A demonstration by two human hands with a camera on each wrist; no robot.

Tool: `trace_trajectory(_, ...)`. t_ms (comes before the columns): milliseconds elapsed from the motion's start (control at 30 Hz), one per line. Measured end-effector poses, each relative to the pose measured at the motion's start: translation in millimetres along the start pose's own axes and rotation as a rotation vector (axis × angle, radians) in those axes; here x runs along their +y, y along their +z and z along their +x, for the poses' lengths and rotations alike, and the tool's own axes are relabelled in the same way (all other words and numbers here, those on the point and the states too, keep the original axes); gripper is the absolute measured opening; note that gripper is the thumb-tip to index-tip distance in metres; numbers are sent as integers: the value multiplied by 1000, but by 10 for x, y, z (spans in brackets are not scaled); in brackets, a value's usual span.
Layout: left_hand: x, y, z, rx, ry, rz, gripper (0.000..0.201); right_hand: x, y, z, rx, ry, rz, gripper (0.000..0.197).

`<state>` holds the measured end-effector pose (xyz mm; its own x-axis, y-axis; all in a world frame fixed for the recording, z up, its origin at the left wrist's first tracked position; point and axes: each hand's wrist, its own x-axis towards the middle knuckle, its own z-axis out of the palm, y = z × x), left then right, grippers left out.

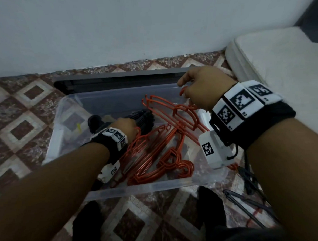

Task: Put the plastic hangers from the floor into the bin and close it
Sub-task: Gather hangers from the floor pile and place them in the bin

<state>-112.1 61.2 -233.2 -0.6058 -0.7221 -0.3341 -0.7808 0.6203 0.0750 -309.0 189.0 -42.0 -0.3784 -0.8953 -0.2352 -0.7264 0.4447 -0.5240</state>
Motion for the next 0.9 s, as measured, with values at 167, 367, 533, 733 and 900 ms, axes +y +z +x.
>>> trace_trajectory(167, -38, -827, -409, 165, 74, -31, 27, -35, -41, -62, 125, -57, 61, 28)
trace_trajectory(367, 120, -1400, -907, 119, 264, 4, 24, -56, -26, -81, 115, -137, 183, 24)
trace_trajectory(533, 314, -1574, -1023, 281, 382, -74, 19, -110, 10, -96, 30, -194, 156, 27)
trace_trajectory(733, 481, -1593, -1096, 447, 470, -239, 15, -190, 34, -195, -108, -282, 144, 29)
trace_trajectory(900, 546, -1536, -1100, 562, 446, -315, 14, -252, 46, -269, -207, -291, 183, 26)
